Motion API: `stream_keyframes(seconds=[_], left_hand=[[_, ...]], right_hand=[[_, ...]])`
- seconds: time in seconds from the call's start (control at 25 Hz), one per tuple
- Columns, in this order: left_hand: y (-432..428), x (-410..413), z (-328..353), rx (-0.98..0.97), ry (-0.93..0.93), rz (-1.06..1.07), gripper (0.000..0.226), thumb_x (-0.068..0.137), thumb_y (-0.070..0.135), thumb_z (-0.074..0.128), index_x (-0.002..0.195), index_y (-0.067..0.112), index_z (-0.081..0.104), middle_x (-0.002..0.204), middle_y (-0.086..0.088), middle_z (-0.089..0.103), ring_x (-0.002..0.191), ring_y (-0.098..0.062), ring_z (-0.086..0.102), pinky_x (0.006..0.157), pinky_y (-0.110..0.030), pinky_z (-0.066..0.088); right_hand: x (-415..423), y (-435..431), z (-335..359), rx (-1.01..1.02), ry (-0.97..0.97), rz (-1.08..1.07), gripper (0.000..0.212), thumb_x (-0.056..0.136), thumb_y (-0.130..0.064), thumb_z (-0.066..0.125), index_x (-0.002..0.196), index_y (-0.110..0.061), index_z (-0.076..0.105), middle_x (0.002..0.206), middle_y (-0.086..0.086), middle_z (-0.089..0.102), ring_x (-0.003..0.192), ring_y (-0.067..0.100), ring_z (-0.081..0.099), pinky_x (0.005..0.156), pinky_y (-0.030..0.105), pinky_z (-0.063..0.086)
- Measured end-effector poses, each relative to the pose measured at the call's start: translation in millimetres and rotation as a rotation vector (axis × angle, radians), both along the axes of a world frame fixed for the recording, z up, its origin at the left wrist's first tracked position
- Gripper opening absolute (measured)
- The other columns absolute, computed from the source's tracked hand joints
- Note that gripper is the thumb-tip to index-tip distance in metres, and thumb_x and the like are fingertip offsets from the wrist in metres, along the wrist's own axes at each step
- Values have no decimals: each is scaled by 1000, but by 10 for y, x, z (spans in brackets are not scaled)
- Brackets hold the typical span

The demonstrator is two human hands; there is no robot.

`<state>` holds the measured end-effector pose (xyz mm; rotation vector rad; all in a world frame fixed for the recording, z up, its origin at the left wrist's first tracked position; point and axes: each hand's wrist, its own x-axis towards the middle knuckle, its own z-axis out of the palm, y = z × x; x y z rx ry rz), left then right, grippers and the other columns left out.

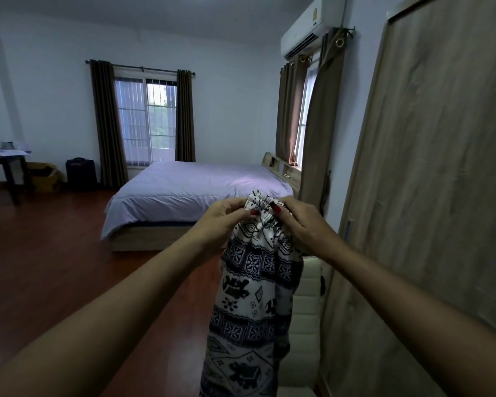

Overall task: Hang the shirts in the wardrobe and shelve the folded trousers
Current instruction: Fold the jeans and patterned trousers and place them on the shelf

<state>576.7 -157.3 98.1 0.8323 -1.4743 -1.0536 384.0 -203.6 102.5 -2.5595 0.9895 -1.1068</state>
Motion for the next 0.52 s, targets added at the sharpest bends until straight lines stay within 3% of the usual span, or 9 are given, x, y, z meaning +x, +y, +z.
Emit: stream_keyframes(seconds=[0.08,0.16,0.28,0.4,0.52], left_hand=[[40,11,-38,-22,85,-22,30,87,5,57,117,6,62,115,-16,67,108,-23,62,98,-35,48],[75,44,-120,-89,74,29,35,84,13,63,119,18,60,113,-4,68,106,-15,64,92,-27,51],[127,161,-482,-104,-317,116,55,74,25,78,121,33,52,118,10,64,108,-2,61,91,-22,51],[162,270,-1153,82,-462,24,53,72,21,81,120,19,59,116,1,68,107,-9,65,95,-33,53],[203,342,-1870,324,-518,-10,38,76,19,78,111,11,63,87,1,73,82,-8,70,78,-30,58]], right_hand=[[52,45,57,-214,78,-134,50,91,-58,30,99,-15,53,79,0,58,72,18,56,60,32,42],[111,106,222,-426,145,-213,53,88,-59,30,93,-11,54,71,-1,53,63,20,52,57,28,35],[171,239,519,-567,175,-214,50,89,-55,38,92,-8,55,68,3,55,57,22,54,52,25,32],[144,314,751,-643,170,-222,48,91,-52,44,98,-7,56,73,-1,49,59,17,47,46,20,24],[-28,297,923,-610,53,-244,52,93,-54,41,98,-5,57,73,2,49,59,17,46,48,22,25]])
